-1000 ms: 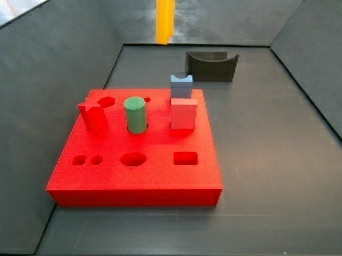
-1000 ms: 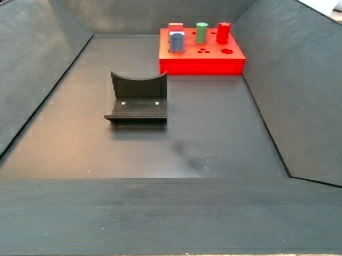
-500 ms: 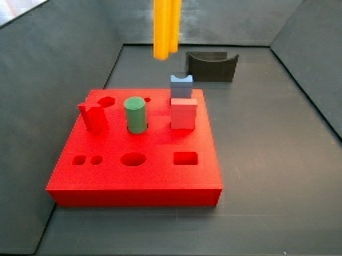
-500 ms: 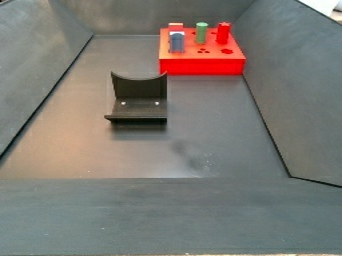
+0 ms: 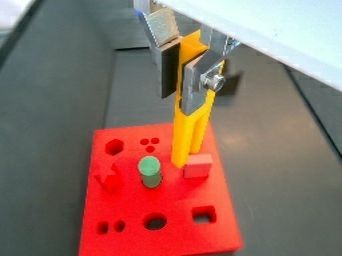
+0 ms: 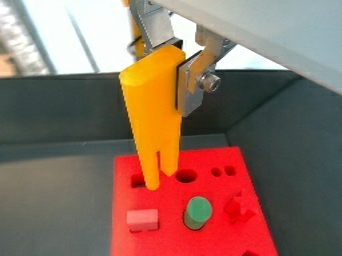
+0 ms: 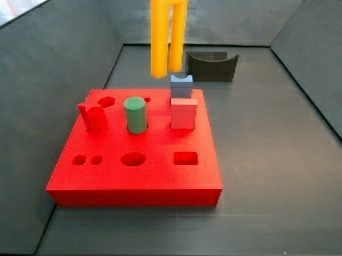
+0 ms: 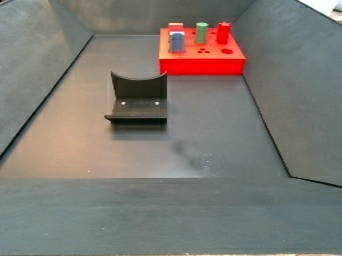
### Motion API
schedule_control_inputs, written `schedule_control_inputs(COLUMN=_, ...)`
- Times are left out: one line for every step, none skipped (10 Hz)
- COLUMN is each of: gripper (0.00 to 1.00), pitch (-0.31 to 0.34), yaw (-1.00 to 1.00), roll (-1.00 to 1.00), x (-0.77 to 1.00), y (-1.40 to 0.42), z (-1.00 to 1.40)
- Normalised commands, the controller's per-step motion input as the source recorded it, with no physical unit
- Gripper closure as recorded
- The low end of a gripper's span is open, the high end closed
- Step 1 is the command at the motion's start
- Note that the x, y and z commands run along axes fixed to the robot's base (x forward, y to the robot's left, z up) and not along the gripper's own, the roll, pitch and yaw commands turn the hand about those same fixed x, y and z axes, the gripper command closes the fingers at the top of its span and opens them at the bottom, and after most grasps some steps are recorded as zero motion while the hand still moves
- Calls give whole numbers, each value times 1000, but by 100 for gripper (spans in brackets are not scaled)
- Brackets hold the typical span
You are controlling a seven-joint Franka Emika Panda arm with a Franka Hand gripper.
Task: Pick up the square-circle object. Move up. Place the square-circle object on the fixture. Regrasp the square-circle object. Rotate the square-circle object. Move to above the board. Insert the square-circle object.
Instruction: Insert the square-circle object.
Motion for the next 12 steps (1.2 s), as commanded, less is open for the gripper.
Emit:
schedule_control_inputs(gripper=100, pitch=0, yaw=-894, roll=0, x=-106, y=-100, z=-194)
schedule_control_inputs(gripper=100, pitch=-6, yaw=-769, roll=0, x=-306, y=-97, z=-263)
schedule_control_inputs(gripper=100, pitch=-6, yaw=-546, roll=0, x=-603, y=-89, z=-343)
schedule_control_inputs(gripper=100, pitch=-6, yaw=-474, roll=0, x=-683, y=-106, z=-357)
schedule_control_inputs(gripper=100, pitch=-4, yaw=-449, roll=0, x=-709, y=-123, z=-334)
schedule_control_inputs(gripper=100, pitch=-3, yaw=-420, roll=0, x=-726, y=-143, z=-334)
schedule_control_inputs(gripper=100, pitch=-36, yaw=-546, roll=0, x=-643, y=-20, z=-474)
schedule_control_inputs(gripper=100, pitch=-106, yaw=-651, roll=-83, x=-523, y=-6, z=-637)
schedule_control_inputs(gripper=100, pitch=-129, yaw=-697, roll=-104, x=-454, y=-17, z=-631)
schedule_control_inputs(gripper=100, pitch=-120, yaw=-694, roll=-97, x=-457, y=-17, z=-600)
schedule_control_inputs(gripper=100, pitch=-189, yaw=-677, roll=-183, x=-360, y=-111, z=-411)
schedule_control_inputs(gripper=100, pitch=-339, yaw=-540, roll=-276, x=-309, y=-197, z=-146)
